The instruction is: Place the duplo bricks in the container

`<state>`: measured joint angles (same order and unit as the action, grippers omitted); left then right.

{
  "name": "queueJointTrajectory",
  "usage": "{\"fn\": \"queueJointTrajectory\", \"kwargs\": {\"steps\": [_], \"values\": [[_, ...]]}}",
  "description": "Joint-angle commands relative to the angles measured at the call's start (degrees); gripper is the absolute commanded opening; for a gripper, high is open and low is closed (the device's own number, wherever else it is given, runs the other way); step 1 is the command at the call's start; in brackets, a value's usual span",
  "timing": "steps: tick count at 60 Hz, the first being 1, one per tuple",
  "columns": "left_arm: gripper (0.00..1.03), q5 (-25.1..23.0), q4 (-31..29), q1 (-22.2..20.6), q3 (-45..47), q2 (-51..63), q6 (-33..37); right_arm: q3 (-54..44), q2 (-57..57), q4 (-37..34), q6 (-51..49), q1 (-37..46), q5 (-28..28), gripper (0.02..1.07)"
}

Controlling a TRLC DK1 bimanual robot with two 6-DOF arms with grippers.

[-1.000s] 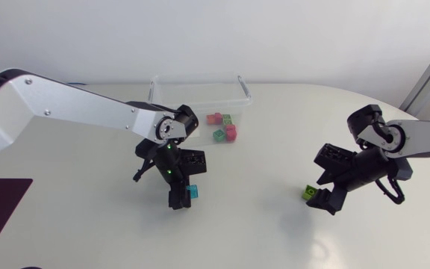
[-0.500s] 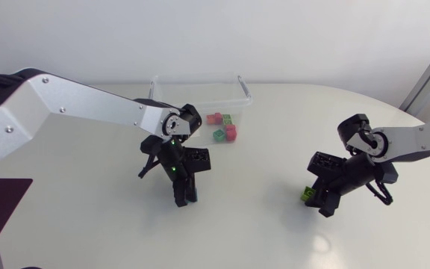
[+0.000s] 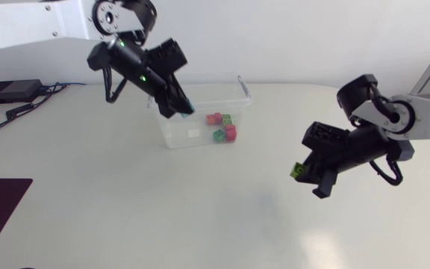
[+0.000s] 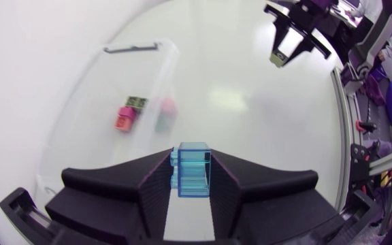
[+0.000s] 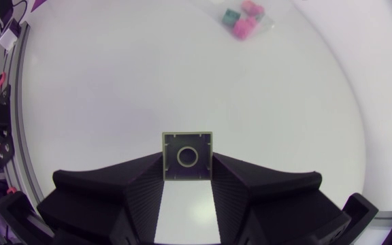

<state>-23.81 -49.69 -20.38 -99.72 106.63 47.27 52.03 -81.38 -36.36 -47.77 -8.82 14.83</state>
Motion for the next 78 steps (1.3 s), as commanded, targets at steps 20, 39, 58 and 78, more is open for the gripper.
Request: {"fn": "queueJointTrajectory", "kwargs": {"steps": [20, 39, 58, 78], "values": [[0.71, 6.32, 27.81, 5.70, -1.70, 9.12, -18.17, 20.83, -3.52, -3.72, 10.85, -9.90, 0.11, 0.16], [0.99, 12.48, 36.24, 6.06, 5.33, -0.98, -26.79, 42.10, -16.35, -2.75, 15.34, -13.33, 0.20, 0.16], [0.99, 15.38, 26.66, 7.99, 14.38, -19.62, -29.86, 56.43, -29.53, 3.66, 19.73, -13.68, -0.42, 0.18], [0.99, 25.13, 23.32, 11.94, 30.11, -40.27, -34.70, 68.99, -42.45, 5.16, 23.42, -14.56, -9.47, 1.03]]}}
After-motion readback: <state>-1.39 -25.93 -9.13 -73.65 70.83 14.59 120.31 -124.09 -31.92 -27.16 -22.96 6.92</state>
